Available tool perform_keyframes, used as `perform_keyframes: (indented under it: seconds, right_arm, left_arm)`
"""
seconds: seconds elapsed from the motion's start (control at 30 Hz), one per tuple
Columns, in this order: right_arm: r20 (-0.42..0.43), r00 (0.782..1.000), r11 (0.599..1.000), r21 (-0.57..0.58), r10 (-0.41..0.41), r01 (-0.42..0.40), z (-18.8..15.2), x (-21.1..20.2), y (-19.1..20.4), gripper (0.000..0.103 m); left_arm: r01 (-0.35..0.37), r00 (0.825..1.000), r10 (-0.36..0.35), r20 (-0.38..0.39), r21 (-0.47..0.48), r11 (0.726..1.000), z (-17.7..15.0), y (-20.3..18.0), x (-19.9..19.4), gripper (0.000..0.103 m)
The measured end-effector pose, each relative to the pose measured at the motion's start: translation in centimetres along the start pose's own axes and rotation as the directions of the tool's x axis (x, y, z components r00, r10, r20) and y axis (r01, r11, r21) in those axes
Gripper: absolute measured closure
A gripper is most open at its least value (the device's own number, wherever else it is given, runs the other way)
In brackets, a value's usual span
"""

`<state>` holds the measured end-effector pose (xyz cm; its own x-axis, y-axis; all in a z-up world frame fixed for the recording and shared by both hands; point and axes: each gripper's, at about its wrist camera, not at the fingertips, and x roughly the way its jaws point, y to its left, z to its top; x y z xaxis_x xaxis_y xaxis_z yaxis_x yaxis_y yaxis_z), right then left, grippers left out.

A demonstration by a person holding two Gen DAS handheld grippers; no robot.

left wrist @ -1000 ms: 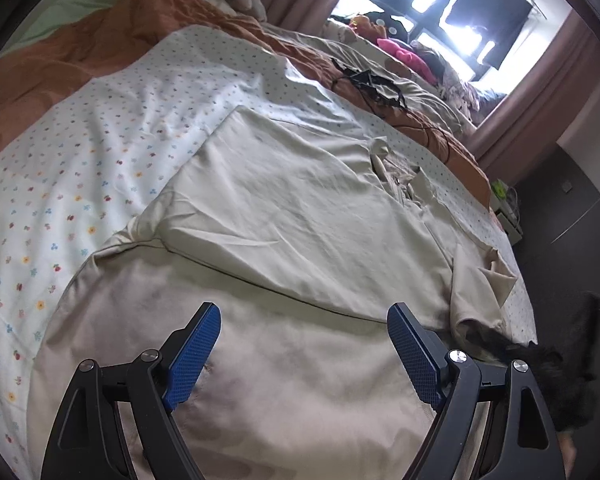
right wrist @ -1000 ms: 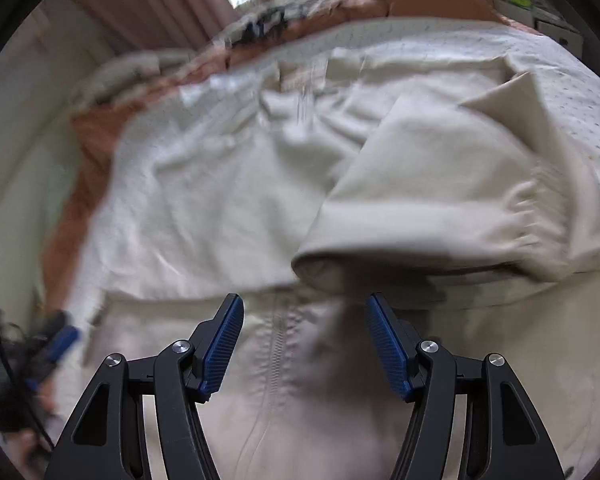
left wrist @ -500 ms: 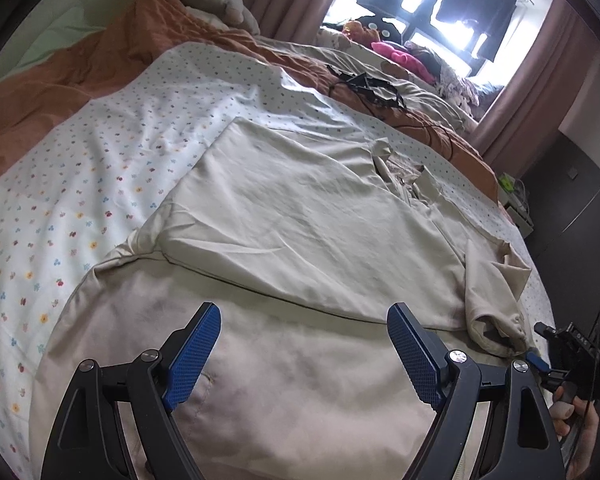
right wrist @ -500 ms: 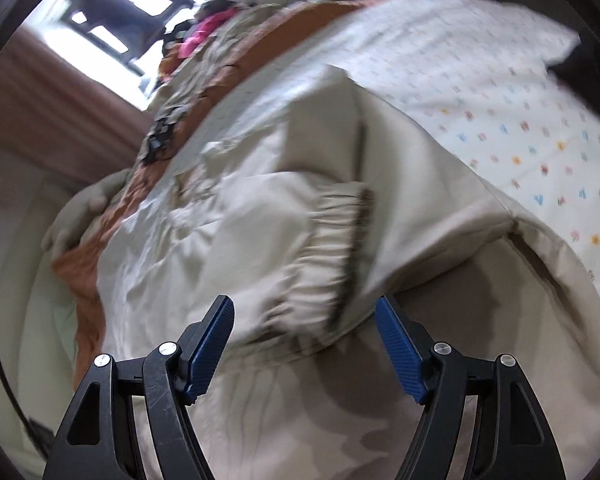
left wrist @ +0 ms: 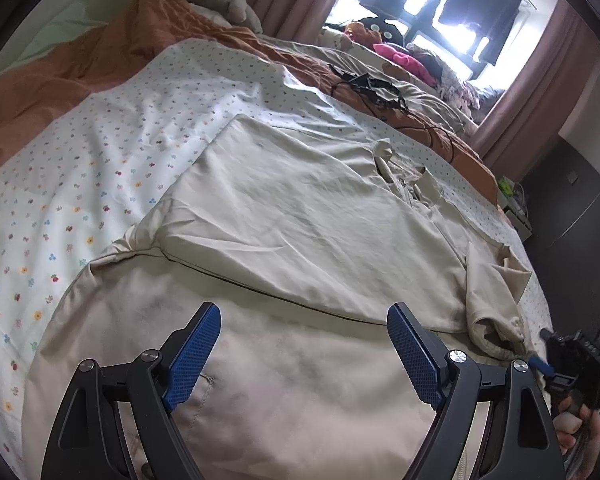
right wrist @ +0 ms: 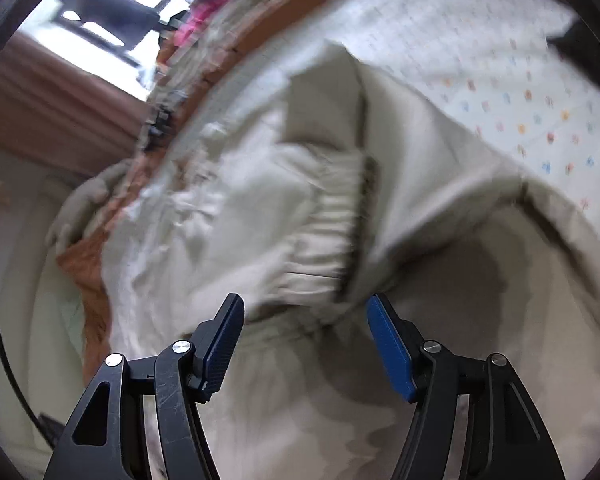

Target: Fold large clothes

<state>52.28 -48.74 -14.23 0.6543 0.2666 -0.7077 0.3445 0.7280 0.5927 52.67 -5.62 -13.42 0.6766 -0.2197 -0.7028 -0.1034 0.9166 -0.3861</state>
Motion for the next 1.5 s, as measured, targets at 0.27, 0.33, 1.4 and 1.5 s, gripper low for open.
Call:
perform_keyframes:
  seconds: [0.27,0.33,1.4,1.5]
  right_arm:
    - [-0.020,1.000,0.999,0.024,-0.025,0.025,1.2,3.6,-0.8,0.037]
    - [-0.064,0.997,0.998,0.041,-0.042,0.045,0.9,5.2,-1.4,0.040]
    - [-0.173,0.981,0.875,-0.458,0.086,-0.158,-7.2,6.6,20.8,0.055]
    - [-0.151,0.986,0.896,-0.424,0.074,-0.132,-6.0,5.3,18.2,0.055]
  left_arm:
    - [0.012,1.000,-0.012,-0.012,-0.025,1.000,-0.1,0.5,0.1,0.017]
    - [0.016,1.000,-0.016,-0.009,-0.031,0.999,0.0,0.6,0.1,0.017]
    - [-0.010,1.000,0.013,0.008,-0.246,0.969,2.1,6.9,-1.9,0.017]
    - [0.005,1.000,-0.006,-0.005,-0.193,0.981,2.0,5.4,-1.6,0.017]
